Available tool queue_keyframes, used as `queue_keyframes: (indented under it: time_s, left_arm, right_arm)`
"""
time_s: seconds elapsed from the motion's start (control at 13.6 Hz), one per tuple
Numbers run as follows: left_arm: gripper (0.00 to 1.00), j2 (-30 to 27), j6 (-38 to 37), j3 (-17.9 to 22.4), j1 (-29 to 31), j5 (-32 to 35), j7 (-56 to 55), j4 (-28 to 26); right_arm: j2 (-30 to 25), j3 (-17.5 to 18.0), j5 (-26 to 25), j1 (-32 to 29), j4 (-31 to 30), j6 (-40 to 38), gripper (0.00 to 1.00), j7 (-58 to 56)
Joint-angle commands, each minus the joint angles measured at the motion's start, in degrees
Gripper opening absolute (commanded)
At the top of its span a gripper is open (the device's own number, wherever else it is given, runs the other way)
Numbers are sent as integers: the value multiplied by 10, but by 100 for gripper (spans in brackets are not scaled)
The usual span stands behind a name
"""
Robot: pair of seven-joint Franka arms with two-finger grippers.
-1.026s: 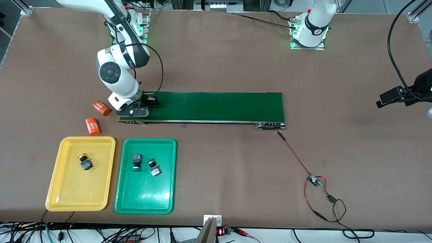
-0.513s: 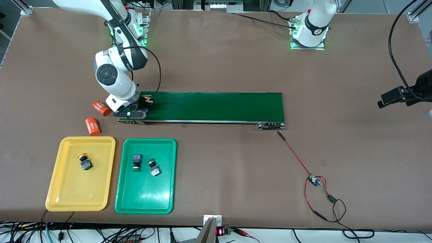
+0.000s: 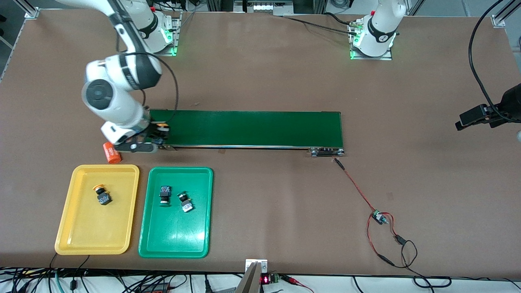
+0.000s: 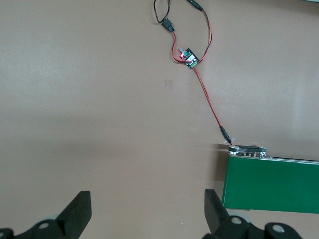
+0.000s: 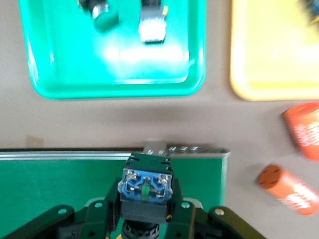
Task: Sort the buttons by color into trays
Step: 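Carry the orange-capped button over the yellow tray with the right gripper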
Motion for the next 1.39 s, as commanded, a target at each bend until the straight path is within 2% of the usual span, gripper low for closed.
queue_keyframes:
  time_s: [0.0,0.37,0.59,1.03,1.32]
  left_arm:
    - [100,-3,5,-5,3,-4,14,1]
    - [100,-4,2,-6,1,-6,14,3]
    - [100,-4,2,-7,0,-6,14,4]
    - [100,-3,2,-7,0,-8,13,3]
    - [100,-3,2,-7,-2,-8,14,4]
  right_arm:
    - [20,4,-34,-38,55,-25,8,-74]
    - [126,4,-106,-118,156,-18,8,-217]
    - [192,4,-115,-149,204,13,8,-297]
    - [280,4,-116,-171,209,183,8,-330]
    - [298,4,-112,-170,209,204,8,-319]
